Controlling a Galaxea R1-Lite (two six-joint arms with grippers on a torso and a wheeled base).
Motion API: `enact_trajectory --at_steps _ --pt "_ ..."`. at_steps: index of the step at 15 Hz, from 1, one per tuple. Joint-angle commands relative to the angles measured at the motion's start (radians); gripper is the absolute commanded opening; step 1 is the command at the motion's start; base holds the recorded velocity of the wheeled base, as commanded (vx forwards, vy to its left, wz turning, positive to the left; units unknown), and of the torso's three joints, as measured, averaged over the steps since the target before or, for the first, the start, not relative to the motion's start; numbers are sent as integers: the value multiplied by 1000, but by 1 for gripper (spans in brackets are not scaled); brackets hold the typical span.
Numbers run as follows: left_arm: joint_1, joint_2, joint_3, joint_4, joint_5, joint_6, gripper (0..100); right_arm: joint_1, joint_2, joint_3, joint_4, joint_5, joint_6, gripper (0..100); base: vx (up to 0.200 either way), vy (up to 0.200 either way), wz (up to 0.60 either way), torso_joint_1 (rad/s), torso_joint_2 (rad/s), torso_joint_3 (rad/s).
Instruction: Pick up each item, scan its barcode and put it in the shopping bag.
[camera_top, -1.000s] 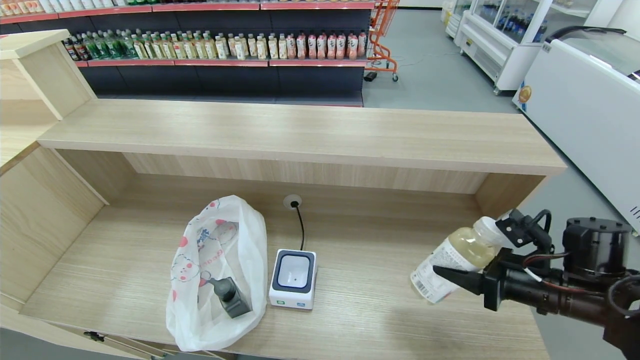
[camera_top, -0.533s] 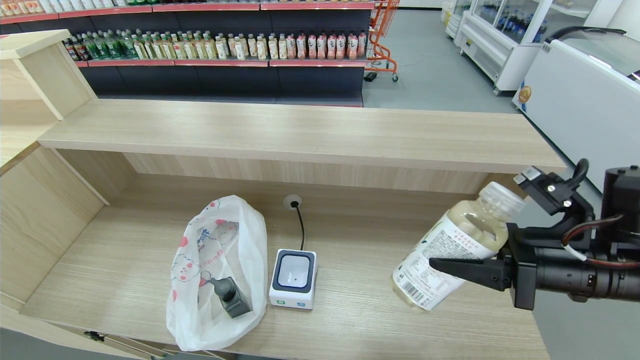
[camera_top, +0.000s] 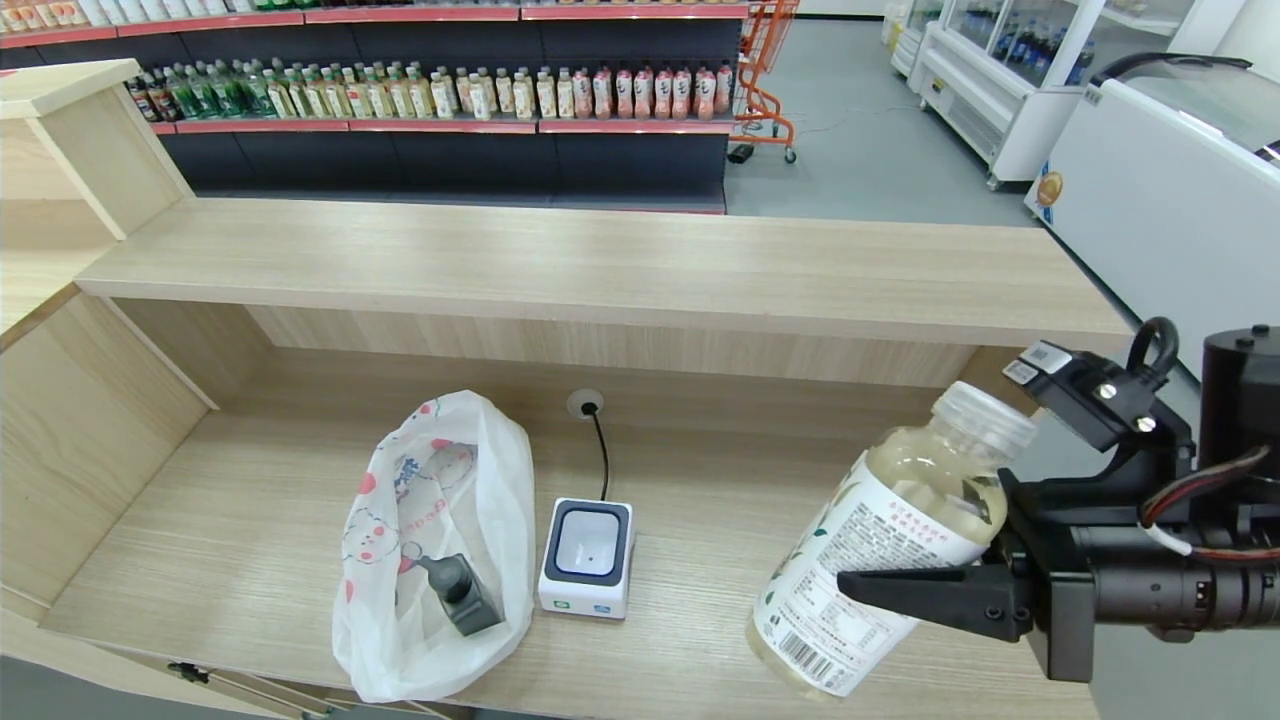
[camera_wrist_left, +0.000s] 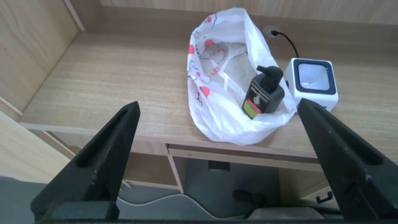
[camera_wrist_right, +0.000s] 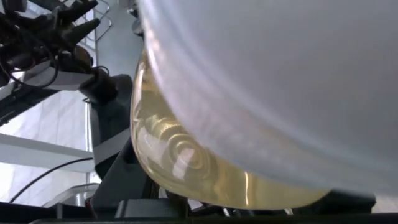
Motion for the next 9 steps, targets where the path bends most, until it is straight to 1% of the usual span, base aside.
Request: enact_trajectory --at_steps 1,3,5,7,9 --pt "0 2 0 0 0 0 100 24 -9 -23 5 1 14 0 0 0 0 0 0 0" --pt "0 2 0 0 0 0 100 38 0 -79 45 3 18 0 0 0 0 0 0 0" --pt "0 2 0 0 0 0 100 78 -11 -127 135 3 16 0 0 0 0 0 0 0" --pt "0 0 0 0 0 0 100 102 -12 -125 141 1 16 0 0 0 0 0 0 0" --pt "0 0 0 0 0 0 100 102 -6 -124 141 1 14 0 0 0 0 0 0 0"
